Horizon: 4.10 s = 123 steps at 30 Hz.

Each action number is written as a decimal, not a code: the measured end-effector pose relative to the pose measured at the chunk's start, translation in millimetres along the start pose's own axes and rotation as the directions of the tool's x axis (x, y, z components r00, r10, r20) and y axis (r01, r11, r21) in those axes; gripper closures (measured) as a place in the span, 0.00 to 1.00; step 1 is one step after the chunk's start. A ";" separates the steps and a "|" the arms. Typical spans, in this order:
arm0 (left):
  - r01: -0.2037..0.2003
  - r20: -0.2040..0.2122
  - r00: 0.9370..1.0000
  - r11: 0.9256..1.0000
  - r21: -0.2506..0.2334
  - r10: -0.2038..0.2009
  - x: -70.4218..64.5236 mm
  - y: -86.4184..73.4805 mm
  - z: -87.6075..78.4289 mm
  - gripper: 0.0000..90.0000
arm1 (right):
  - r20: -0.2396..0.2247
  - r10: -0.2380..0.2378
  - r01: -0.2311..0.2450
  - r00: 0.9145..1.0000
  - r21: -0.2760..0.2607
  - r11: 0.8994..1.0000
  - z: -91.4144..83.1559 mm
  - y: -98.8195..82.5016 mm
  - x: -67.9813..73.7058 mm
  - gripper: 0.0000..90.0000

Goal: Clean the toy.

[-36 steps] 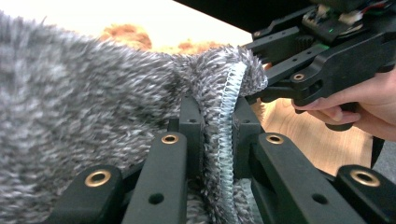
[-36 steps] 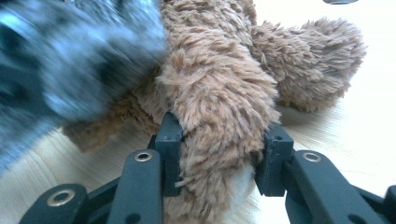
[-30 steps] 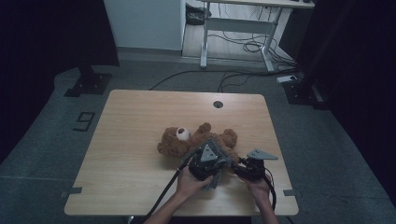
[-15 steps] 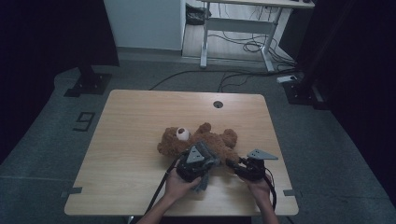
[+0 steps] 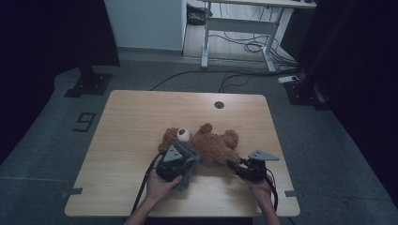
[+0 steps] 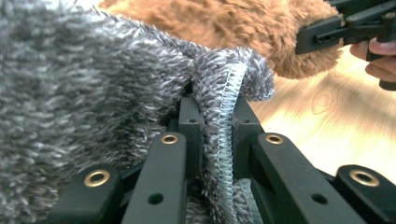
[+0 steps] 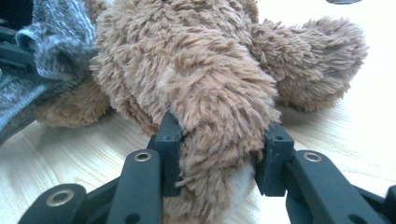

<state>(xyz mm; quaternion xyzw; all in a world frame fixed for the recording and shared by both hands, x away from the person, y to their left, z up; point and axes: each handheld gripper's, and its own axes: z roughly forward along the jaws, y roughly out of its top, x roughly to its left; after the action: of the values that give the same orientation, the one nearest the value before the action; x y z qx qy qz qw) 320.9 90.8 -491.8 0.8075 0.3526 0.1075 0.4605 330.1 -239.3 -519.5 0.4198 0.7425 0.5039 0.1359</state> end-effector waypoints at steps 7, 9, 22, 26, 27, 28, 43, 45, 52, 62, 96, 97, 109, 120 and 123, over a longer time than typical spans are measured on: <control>-0.017 -0.026 1.000 0.998 -0.066 0.015 1.0 14.6 -17.1 0.87 | 0.004 -0.004 0.004 1.000 -0.002 1.000 -0.3 0.1 0.0 0.67; -0.012 -0.031 0.999 0.996 -0.084 0.009 3.8 21.6 -22.0 0.87 | 0.005 -0.007 0.007 1.000 -0.003 1.000 -0.2 0.0 0.2 0.67; -0.002 -0.114 0.993 0.993 -0.121 -0.012 33.6 64.5 -33.1 0.87 | 0.024 -0.028 0.027 0.999 0.014 1.000 -3.8 1.4 0.3 0.67; 0.010 -0.140 0.990 0.997 -0.070 -0.019 44.5 60.5 -22.8 0.87 | 0.026 -0.032 0.031 0.999 0.018 0.999 -4.3 1.4 0.1 0.67; 0.014 -0.137 0.990 0.998 -0.059 -0.022 46.1 57.5 -18.9 0.87 | 0.027 -0.035 0.034 0.999 0.019 0.999 -4.3 1.5 0.2 0.67; 0.018 -0.136 0.990 0.998 -0.053 -0.025 46.4 55.6 -17.1 0.87 | 0.027 -0.037 0.036 0.999 0.019 0.999 -4.1 1.5 0.4 0.66; 0.029 -0.109 0.994 0.999 -0.033 -0.033 46.4 28.0 -15.8 0.87 | 0.023 0.010 -0.010 1.000 0.003 1.000 -5.8 6.0 4.6 0.48; 0.032 -0.102 0.994 0.999 -0.034 -0.036 44.9 24.5 -15.5 0.87 | 0.028 0.010 -0.010 1.000 -0.013 1.000 -7.6 8.5 7.7 0.44; 0.018 -0.092 0.996 0.999 -0.027 -0.020 37.9 12.9 -13.4 0.88 | 0.039 -0.013 0.014 0.999 -0.042 0.999 -7.4 16.0 23.1 0.32; 0.033 -0.075 0.997 0.999 -0.033 -0.035 38.7 10.3 -14.4 0.88 | 0.033 0.023 -0.023 0.999 0.013 1.000 13.6 15.4 21.6 0.53; -0.158 -0.027 0.987 0.986 0.049 0.160 -51.1 74.2 62.2 0.88 | -0.029 -0.031 0.034 0.999 0.115 0.993 13.7 -2.6 13.8 0.71; -0.165 -0.038 0.985 0.985 0.048 0.167 -50.5 73.2 58.6 0.88 | -0.029 -0.031 0.034 0.999 0.115 0.993 13.7 -2.6 14.1 0.71; -0.151 -0.144 0.978 0.989 0.013 0.151 -20.8 48.7 9.1 0.88 | -0.050 -0.014 0.019 0.999 0.120 0.993 12.1 -3.5 13.2 0.71; -0.087 -0.140 0.987 0.992 -0.096 0.073 4.1 39.4 -38.8 0.88 | -0.052 -0.015 0.021 0.999 0.113 0.993 12.5 -3.4 13.9 0.71; -0.068 -0.159 0.986 0.992 -0.109 0.050 13.1 34.8 -48.5 0.88 | -0.053 -0.013 0.019 0.999 0.114 0.993 12.5 -3.4 13.8 0.71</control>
<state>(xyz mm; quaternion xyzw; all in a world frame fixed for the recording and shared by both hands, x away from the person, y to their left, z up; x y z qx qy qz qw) 322.7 120.6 -438.5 0.7791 0.3566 0.2037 0.4736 327.8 -221.4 -525.1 0.4079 0.7766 0.4703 0.0964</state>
